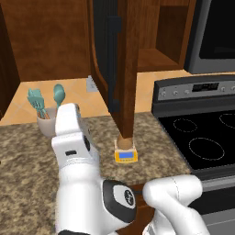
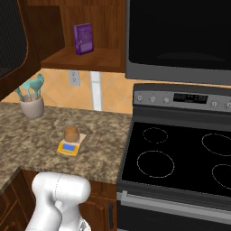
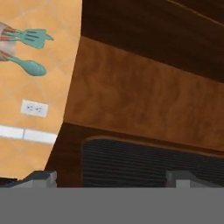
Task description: Pick the honey bottle and place it on the digital scale for weighing, and close the cabinet.
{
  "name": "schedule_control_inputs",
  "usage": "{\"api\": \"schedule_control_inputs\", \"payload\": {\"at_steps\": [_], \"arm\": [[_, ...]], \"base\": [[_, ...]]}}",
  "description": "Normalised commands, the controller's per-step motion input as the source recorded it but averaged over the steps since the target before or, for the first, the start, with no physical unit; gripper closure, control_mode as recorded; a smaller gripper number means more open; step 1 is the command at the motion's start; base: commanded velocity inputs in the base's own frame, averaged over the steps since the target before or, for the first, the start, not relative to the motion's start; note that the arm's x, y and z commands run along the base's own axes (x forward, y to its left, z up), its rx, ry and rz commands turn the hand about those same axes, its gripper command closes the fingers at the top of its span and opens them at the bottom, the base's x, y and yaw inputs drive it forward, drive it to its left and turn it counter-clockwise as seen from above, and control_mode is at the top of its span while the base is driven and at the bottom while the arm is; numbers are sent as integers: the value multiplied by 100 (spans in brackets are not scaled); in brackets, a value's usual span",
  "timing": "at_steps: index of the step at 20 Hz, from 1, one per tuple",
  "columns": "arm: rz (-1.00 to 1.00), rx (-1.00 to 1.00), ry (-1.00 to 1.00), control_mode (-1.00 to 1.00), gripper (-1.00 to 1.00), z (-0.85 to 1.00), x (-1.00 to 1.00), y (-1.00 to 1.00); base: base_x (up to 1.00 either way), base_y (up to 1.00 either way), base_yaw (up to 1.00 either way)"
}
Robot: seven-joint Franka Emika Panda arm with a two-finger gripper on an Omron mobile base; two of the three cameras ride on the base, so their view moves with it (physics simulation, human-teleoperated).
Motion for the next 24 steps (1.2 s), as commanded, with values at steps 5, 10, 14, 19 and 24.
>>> {"api": "schedule_control_inputs", "payload": {"at_steps": [5, 10, 14, 19, 24], "arm": [[-18, 12, -2, -100, -100, -1, 53, 3], [-11, 13, 0, -100, -100, 1, 35, -4], [-15, 10, 0, -100, -100, 9, 50, -5], [-20, 15, -2, -100, -100, 31, 11, -53], [-25, 15, -1, -100, -100, 41, 0, -80]], "base": [[0, 0, 0], [0, 0, 0], [0, 0, 0], [0, 0, 0], [0, 0, 0]]}}
